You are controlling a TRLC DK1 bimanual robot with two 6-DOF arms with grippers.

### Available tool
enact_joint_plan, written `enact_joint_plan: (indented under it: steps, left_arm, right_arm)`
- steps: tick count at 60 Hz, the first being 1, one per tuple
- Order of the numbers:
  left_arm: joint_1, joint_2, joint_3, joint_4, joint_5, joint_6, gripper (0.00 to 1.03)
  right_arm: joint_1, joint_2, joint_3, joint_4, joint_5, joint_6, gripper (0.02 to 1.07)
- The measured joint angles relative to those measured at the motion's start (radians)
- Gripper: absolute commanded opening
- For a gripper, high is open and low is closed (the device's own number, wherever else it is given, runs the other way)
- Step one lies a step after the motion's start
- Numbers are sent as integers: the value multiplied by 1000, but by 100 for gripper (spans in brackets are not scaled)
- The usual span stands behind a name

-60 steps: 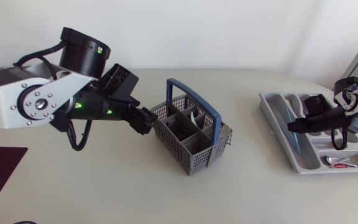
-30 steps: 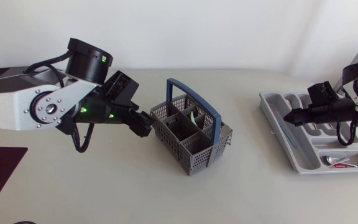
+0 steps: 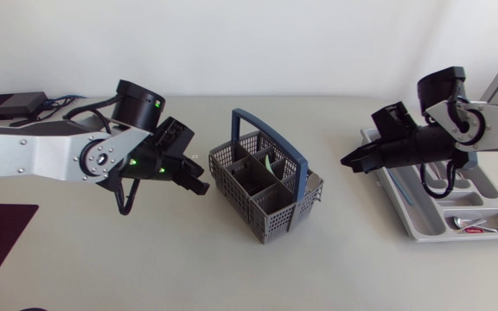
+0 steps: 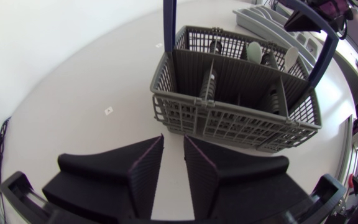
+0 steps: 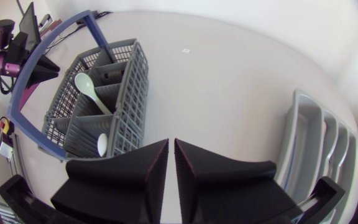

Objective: Sort the cutlery from the basket into the organizer compartments.

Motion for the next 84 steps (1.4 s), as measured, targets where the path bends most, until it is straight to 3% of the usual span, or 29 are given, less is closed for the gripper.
enact_joint_plan:
  steps: [19, 50, 69, 71, 74, 84]
  left_arm:
    - [8, 177, 108, 11, 19, 3, 4]
    - [10, 425, 360, 32, 53, 3, 4]
    - [14, 509, 500, -24, 83, 10, 4]
    - [18, 507, 500, -32, 85, 18, 6]
    - [29, 502, 495, -49, 99, 33, 10]
    - [83, 383, 372, -53, 113, 72, 11]
  right_arm:
    - [112, 52, -6, -53, -55, 21, 8]
    - [283, -94, -92, -175, -50, 29, 8]
    - [412, -143, -111, -183, -9, 78, 8]
    - [416, -154, -112, -183, 0, 78, 9]
    - [414, -177, -112, -183, 4, 77, 20]
    - [363, -217, -108, -176, 11, 58, 27]
